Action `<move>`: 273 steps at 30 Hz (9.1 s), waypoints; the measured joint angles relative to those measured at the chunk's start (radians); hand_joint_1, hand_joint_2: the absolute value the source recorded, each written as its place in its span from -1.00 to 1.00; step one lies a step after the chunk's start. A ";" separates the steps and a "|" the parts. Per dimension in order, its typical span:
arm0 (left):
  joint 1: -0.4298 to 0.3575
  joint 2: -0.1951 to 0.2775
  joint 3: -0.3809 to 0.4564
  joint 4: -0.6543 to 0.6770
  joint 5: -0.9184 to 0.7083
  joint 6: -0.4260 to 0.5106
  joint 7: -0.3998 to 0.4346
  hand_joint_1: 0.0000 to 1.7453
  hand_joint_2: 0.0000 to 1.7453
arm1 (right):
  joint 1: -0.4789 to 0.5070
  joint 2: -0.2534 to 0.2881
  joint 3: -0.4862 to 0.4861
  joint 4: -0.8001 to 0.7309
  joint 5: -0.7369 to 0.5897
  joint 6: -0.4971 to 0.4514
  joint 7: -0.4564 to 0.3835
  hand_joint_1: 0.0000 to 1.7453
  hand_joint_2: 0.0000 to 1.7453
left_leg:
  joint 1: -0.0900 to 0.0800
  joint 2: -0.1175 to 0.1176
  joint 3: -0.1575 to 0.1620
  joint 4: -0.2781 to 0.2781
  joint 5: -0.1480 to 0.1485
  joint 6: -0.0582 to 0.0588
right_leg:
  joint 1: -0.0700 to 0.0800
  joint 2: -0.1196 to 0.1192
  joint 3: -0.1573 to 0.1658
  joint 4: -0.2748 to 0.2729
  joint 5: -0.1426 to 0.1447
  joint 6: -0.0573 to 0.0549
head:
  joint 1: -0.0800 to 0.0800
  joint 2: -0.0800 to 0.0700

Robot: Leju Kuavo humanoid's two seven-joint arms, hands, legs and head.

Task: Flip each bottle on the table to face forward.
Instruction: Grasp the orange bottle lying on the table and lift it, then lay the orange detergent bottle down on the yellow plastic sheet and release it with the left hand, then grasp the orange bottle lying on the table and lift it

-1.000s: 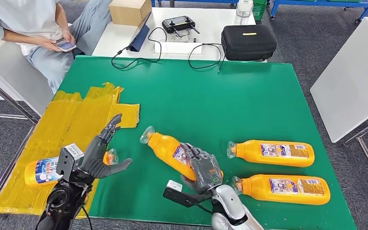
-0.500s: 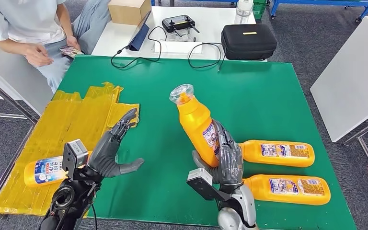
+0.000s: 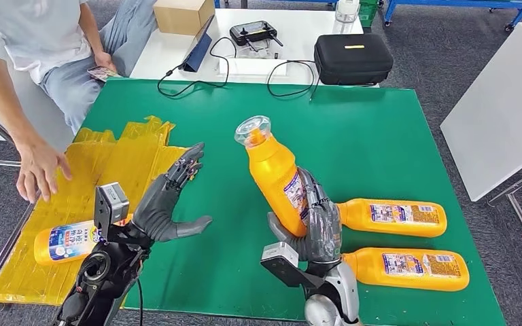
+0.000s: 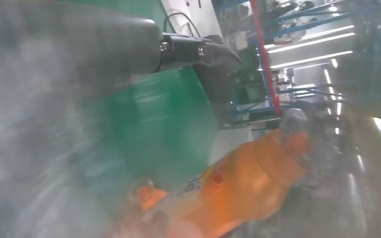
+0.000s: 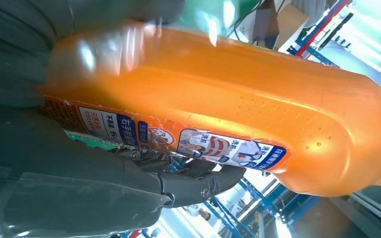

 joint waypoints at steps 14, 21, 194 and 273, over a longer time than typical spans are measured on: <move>-0.058 0.001 -0.036 0.069 0.057 -0.001 0.018 -1.00 1.00 | -0.040 0.008 0.116 0.021 0.020 -0.008 -0.038 0.99 1.00 | 0.000 0.000 0.000 0.000 0.000 0.000 | 0.000 0.000 0.000 0.000 0.000 0.000 | 0.000 0.000; -0.089 -0.001 -0.050 0.129 0.131 -0.037 0.031 -1.00 1.00 | -0.087 0.027 0.191 0.074 0.042 -0.044 -0.058 1.00 1.00 | 0.000 0.000 0.000 0.000 0.000 0.000 | 0.000 0.000 0.000 0.000 0.000 0.000 | 0.000 0.000; -0.391 0.361 0.071 0.831 -1.605 0.764 0.000 1.00 1.00 | -0.001 -0.027 0.063 -0.294 -0.214 -0.055 -0.127 -1.00 1.00 | 0.002 0.005 -0.003 0.000 0.002 -0.001 | 0.003 0.002 -0.004 0.001 0.000 0.000 | 0.001 0.000; -0.515 0.055 0.106 1.159 -1.353 0.160 0.234 -1.00 1.00 | -0.107 0.033 0.096 -0.131 -0.136 0.043 -0.020 -1.00 1.00 | 0.002 -0.005 0.018 -0.001 0.000 -0.003 | 0.003 -0.005 0.020 0.000 0.000 -0.001 | 0.000 0.000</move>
